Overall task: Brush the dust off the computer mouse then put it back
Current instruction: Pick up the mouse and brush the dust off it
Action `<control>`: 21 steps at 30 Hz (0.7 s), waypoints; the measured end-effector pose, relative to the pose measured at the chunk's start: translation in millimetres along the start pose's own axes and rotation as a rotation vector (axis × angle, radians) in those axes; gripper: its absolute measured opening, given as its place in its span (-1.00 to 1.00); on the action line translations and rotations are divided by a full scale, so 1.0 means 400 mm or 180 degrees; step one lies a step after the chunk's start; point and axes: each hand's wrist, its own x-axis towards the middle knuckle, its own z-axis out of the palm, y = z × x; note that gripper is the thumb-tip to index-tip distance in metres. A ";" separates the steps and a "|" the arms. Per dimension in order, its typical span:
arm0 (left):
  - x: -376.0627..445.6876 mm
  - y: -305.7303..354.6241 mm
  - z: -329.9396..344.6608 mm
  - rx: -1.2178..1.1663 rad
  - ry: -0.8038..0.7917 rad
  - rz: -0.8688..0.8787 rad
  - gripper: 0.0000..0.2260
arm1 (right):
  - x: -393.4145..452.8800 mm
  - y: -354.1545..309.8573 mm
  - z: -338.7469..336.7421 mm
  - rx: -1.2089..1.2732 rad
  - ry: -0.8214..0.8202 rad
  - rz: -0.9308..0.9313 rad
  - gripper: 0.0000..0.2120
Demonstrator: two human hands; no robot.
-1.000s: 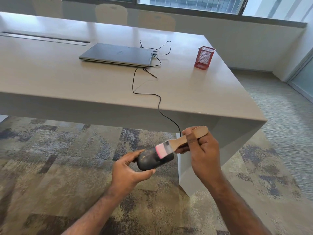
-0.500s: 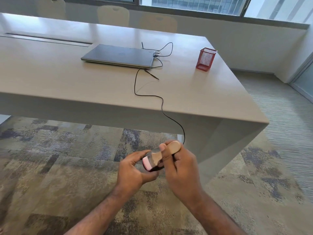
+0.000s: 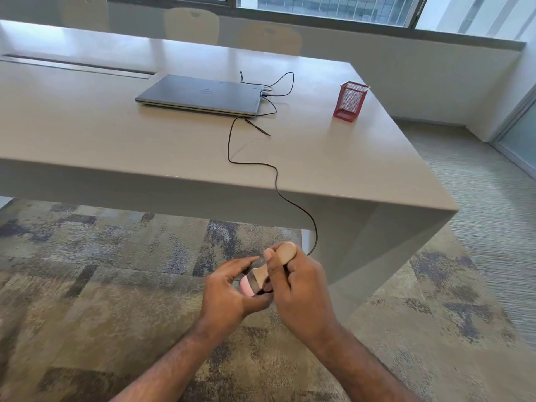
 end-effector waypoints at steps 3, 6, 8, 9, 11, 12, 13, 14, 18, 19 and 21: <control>0.000 0.002 -0.002 0.0079 0.0007 0.0054 -0.43 | 0.017 -0.010 -0.023 0.0083 0.0383 -0.0013 -0.79; -0.003 0.002 -0.001 0.0081 0.0015 0.0059 -0.42 | 0.033 -0.011 -0.039 0.0032 0.0587 0.0079 -0.81; -0.004 0.002 0.001 0.0049 0.0010 0.0005 -0.40 | 0.030 -0.011 -0.030 -0.0023 0.0455 0.0216 -0.79; -0.004 -0.001 0.002 0.0019 -0.0002 -0.0042 -0.39 | 0.026 -0.011 -0.023 -0.0073 0.0360 0.0268 -0.78; -0.004 -0.002 0.004 -0.0065 -0.0042 -0.0133 -0.37 | 0.015 -0.012 -0.004 -0.0129 0.0156 0.0324 -0.76; -0.004 -0.002 0.005 -0.0106 -0.0046 -0.0168 -0.36 | 0.011 -0.013 0.003 -0.0127 0.0078 0.0335 -0.75; -0.004 -0.002 0.006 -0.0141 -0.0038 -0.0197 -0.37 | 0.009 -0.013 0.007 -0.0134 0.0036 0.0332 -0.75; -0.004 -0.003 0.006 -0.0160 -0.0027 -0.0214 -0.38 | 0.009 -0.015 0.009 -0.0148 0.0028 0.0323 -0.75; -0.004 0.000 0.006 -0.0047 -0.0051 -0.0108 -0.44 | 0.037 -0.024 0.006 -0.0258 0.0151 0.0298 -0.75; -0.004 -0.001 0.008 0.0005 -0.0060 -0.0061 -0.46 | 0.046 -0.026 0.008 -0.0338 0.0200 0.0295 -0.74; -0.006 0.001 0.013 0.0051 -0.0055 -0.0014 -0.49 | 0.061 -0.029 0.015 -0.0464 0.0324 0.0302 -0.73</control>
